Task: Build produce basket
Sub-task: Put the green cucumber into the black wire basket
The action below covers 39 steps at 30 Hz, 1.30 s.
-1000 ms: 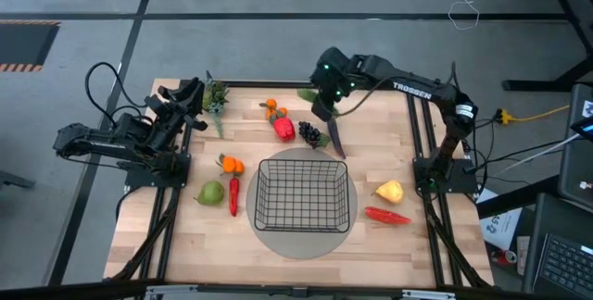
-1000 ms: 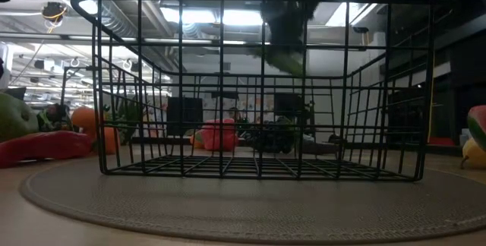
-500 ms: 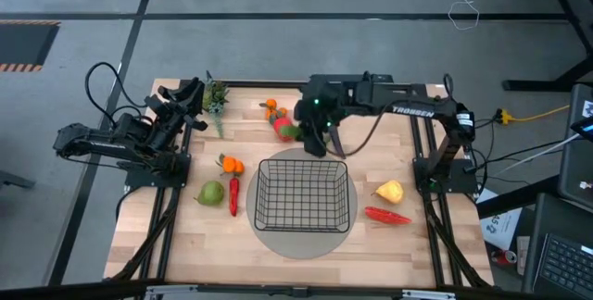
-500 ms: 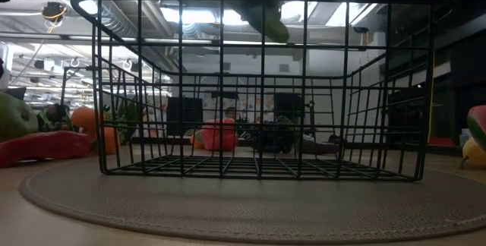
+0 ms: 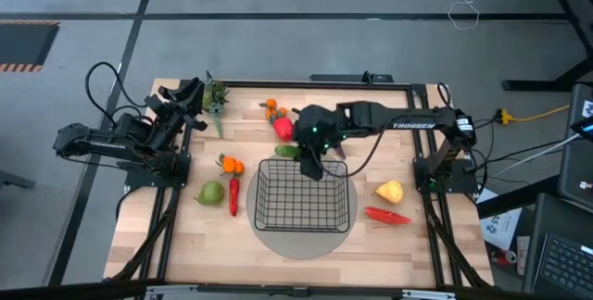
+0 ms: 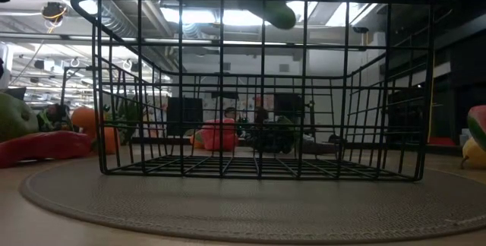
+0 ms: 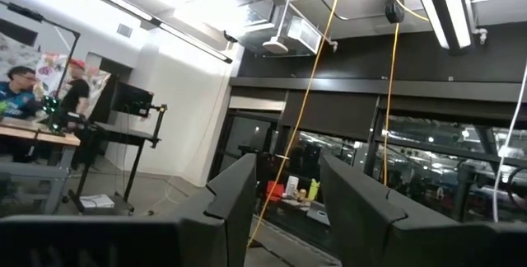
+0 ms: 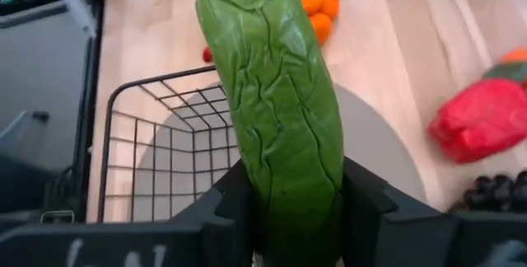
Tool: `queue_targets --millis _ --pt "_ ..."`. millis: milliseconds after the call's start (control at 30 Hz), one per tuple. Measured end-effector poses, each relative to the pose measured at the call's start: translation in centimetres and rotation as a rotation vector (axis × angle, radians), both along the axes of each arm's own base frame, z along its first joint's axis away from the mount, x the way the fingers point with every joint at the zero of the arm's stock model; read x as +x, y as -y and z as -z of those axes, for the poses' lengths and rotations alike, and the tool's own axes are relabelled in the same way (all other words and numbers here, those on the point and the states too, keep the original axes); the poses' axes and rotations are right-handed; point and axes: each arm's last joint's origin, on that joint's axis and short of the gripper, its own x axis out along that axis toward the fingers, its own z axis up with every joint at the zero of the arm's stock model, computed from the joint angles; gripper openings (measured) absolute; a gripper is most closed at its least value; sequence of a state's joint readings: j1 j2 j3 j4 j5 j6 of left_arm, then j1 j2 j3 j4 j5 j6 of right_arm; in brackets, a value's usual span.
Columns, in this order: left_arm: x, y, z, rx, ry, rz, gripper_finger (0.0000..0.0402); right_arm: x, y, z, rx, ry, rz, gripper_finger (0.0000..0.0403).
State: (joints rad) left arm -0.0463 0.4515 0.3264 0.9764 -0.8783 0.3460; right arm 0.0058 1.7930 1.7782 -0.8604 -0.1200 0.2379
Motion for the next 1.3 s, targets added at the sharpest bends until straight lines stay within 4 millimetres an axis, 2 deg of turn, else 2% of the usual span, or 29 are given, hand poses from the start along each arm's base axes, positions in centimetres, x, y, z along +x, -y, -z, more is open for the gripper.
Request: queue_targets --millis 100,233,467,1133,1300 --pt "0.0 0.0 0.0 -0.002 0.003 0.002 0.0134 0.0 -0.7 0.0 -0.010 -0.005 0.085 0.0125" --pt "0.0 0.0 0.0 -0.002 0.004 0.002 0.0134 0.0 -1.6 0.0 -0.007 -0.006 0.089 0.0155" --pt "0.0 0.0 0.0 -0.002 0.004 0.002 0.0134 -0.2 -3.0 0.0 0.005 -0.016 0.069 0.0164" --pt "0.0 0.0 0.0 -0.002 0.004 0.002 0.0134 -0.4 -3.2 0.2 0.008 -0.041 0.062 0.0168" --pt "0.0 0.0 0.0 -0.002 0.003 0.002 0.0134 -0.5 -3.2 0.2 -0.011 -0.042 0.057 0.0191"
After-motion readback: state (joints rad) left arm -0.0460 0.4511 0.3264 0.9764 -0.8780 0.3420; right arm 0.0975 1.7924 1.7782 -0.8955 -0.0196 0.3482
